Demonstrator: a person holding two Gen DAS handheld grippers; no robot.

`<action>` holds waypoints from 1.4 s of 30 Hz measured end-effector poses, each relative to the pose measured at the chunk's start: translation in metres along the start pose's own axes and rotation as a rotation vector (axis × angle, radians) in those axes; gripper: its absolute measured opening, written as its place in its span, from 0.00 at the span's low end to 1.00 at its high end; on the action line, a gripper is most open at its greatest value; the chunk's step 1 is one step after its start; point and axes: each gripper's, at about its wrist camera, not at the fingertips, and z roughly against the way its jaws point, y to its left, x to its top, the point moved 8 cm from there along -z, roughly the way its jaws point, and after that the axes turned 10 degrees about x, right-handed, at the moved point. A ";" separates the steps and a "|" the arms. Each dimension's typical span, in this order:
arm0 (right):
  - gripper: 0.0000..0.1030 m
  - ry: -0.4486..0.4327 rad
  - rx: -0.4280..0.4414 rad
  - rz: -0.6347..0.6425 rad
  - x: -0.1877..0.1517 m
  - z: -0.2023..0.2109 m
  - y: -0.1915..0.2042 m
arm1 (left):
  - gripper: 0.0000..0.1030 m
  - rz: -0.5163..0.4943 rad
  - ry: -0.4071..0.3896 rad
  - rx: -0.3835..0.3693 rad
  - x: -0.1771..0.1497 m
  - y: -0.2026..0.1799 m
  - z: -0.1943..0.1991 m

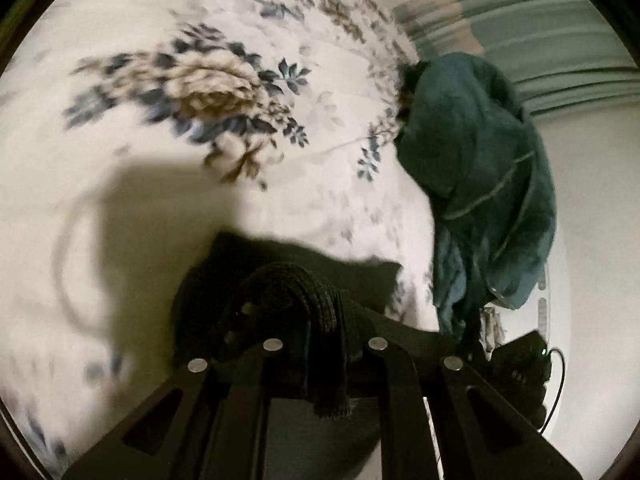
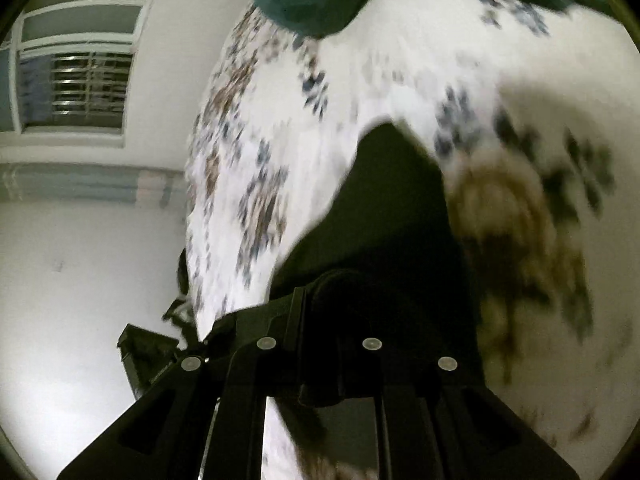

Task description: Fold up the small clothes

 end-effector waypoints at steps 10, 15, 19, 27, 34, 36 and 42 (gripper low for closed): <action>0.65 -0.033 -0.092 0.029 0.060 -0.014 -0.019 | 0.72 0.084 -0.062 -0.038 0.027 0.038 0.025; 0.65 0.061 -0.230 0.068 0.036 -0.006 -0.063 | 0.72 -0.006 -0.125 0.104 -0.045 0.066 0.069; 0.66 0.125 -0.206 0.051 0.023 -0.003 -0.088 | 0.72 0.122 -0.103 0.095 -0.149 0.092 0.084; 0.88 0.334 -0.228 0.147 0.014 -0.017 -0.091 | 0.75 0.401 -0.123 -0.096 -0.246 0.081 0.033; 0.92 0.444 -0.198 0.179 0.038 -0.083 -0.078 | 0.75 0.486 -0.179 -0.139 -0.196 0.069 -0.013; 0.92 0.466 -0.169 0.166 0.038 -0.100 -0.074 | 0.72 0.545 -0.211 -0.137 -0.186 0.072 -0.013; 0.40 0.443 -0.203 0.187 0.026 -0.125 -0.075 | 0.23 0.493 -0.259 -0.073 -0.165 0.071 0.008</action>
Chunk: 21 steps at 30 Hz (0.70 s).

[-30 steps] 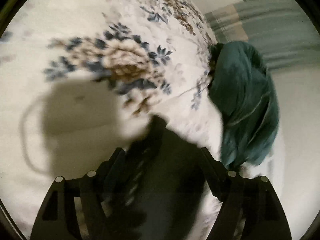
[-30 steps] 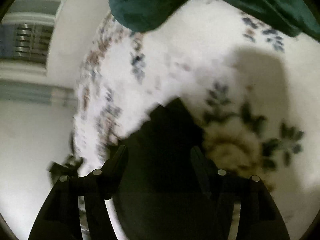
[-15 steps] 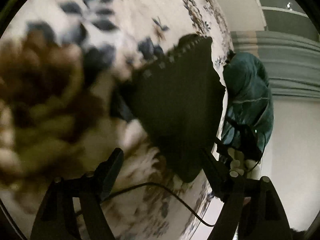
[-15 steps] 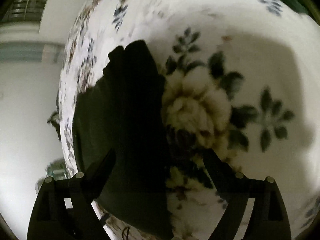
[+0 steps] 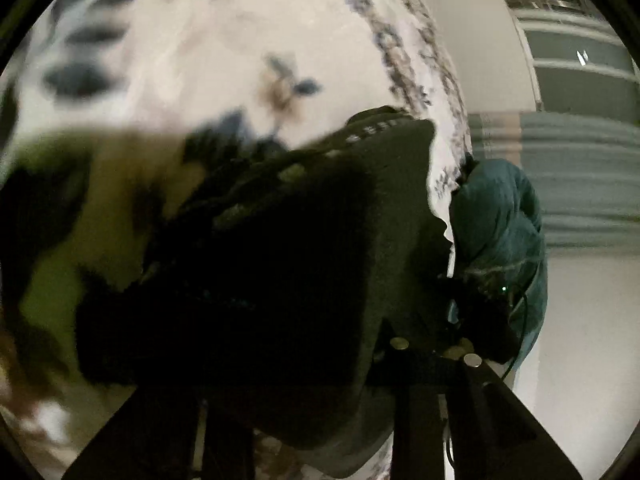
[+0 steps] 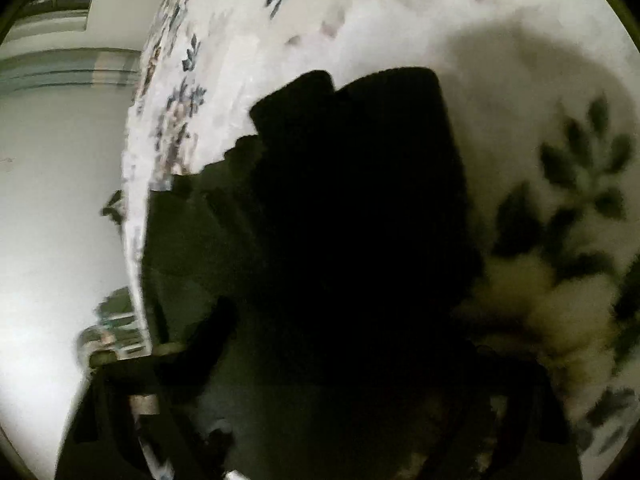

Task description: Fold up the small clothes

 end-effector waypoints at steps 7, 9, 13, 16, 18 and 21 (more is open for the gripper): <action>0.20 -0.092 0.122 -0.085 -0.066 0.033 0.012 | 0.22 -0.195 0.127 0.036 0.037 -0.002 0.038; 0.20 -0.137 0.194 -0.174 -0.119 0.044 0.017 | 0.22 -0.282 0.198 0.059 0.037 -0.001 0.053; 0.20 -0.167 0.244 -0.275 -0.232 0.046 0.037 | 0.24 -0.439 0.363 0.178 0.014 0.028 0.065; 0.21 -0.122 0.152 -0.305 -0.321 0.025 0.039 | 0.35 -0.446 0.435 0.246 0.004 0.058 0.064; 0.36 -0.079 0.069 -0.331 -0.350 0.011 0.023 | 0.46 -0.387 0.401 0.207 0.007 0.057 0.077; 0.51 -0.097 -0.012 -0.315 -0.352 0.030 0.006 | 0.60 -0.350 0.276 0.206 0.024 0.045 0.093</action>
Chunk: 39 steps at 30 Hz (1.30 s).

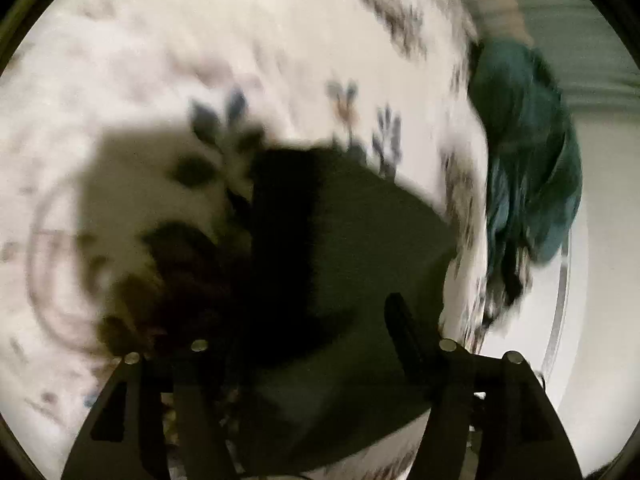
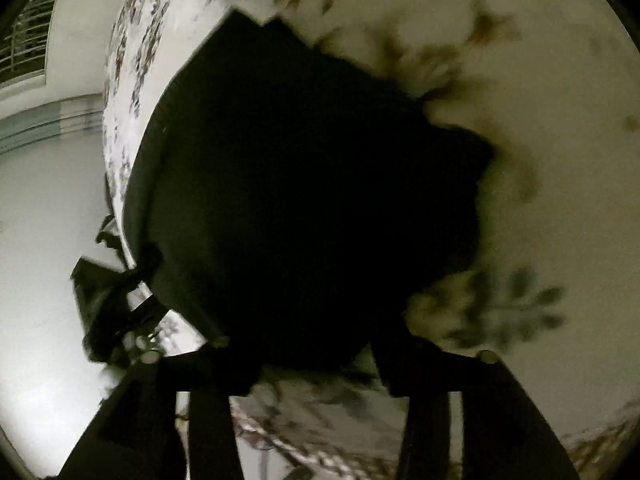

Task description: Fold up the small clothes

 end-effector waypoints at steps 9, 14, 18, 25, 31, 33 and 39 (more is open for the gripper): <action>0.53 -0.114 -0.067 0.198 0.090 0.067 0.027 | 0.61 0.066 -0.107 0.054 0.046 -0.002 -0.028; 0.60 0.003 -0.078 0.400 0.156 0.010 0.078 | 0.61 0.033 -0.104 0.072 0.038 0.017 -0.017; 0.05 0.028 -0.115 0.463 0.173 -0.025 0.096 | 0.44 0.032 -0.145 0.082 0.040 0.020 -0.007; 0.04 -0.141 -0.097 0.506 0.191 0.007 0.137 | 0.18 0.047 -0.162 0.081 0.050 0.021 -0.016; 0.09 0.045 -0.187 0.384 0.207 -0.028 0.111 | 0.29 0.095 -0.104 0.079 0.048 0.027 -0.010; 0.39 0.025 -0.143 0.358 0.201 -0.006 0.104 | 0.34 0.023 -0.107 0.172 0.036 0.023 0.003; 0.59 0.001 -0.120 0.212 0.131 0.076 0.033 | 0.84 -0.100 -0.145 0.428 -0.050 0.027 0.038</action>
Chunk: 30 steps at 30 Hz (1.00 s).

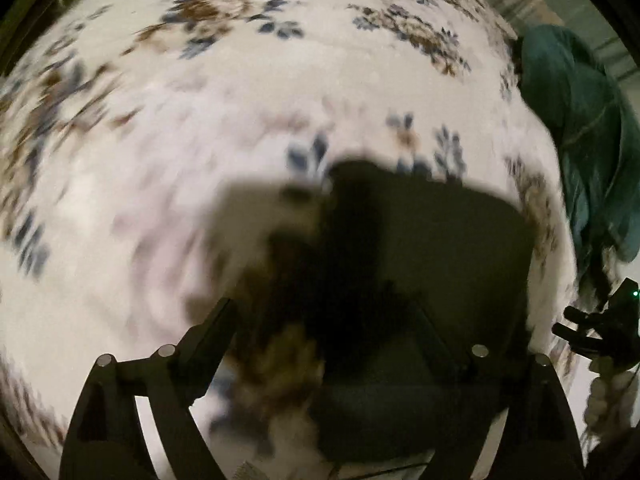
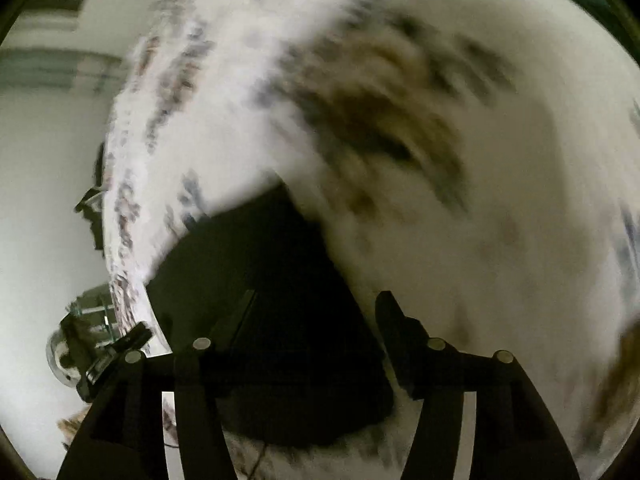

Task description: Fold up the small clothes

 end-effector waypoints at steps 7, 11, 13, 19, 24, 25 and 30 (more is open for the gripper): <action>0.57 -0.017 0.134 -0.210 -0.074 -0.019 -0.046 | 0.85 0.085 0.115 0.183 -0.120 0.032 -0.029; 0.07 -0.096 0.143 -0.177 -0.085 -0.025 -0.039 | 0.86 0.093 0.173 0.220 -0.158 0.044 -0.057; 0.06 -0.165 0.140 -0.149 -0.087 -0.009 -0.035 | 0.91 0.108 0.171 0.209 -0.159 0.046 -0.061; 0.06 -0.187 0.090 -0.121 -0.104 0.005 -0.049 | 1.00 0.180 0.257 0.198 -0.151 0.055 -0.085; 0.25 -0.117 0.199 -0.346 -0.112 -0.010 -0.088 | 1.00 0.181 0.270 0.221 -0.148 0.057 -0.087; 0.32 -0.129 0.255 -0.379 -0.113 -0.007 -0.088 | 1.00 0.184 0.264 0.215 -0.148 0.058 -0.087; 0.76 -0.102 0.543 -0.589 -0.133 -0.024 -0.084 | 1.00 0.181 0.251 0.216 -0.157 0.059 -0.085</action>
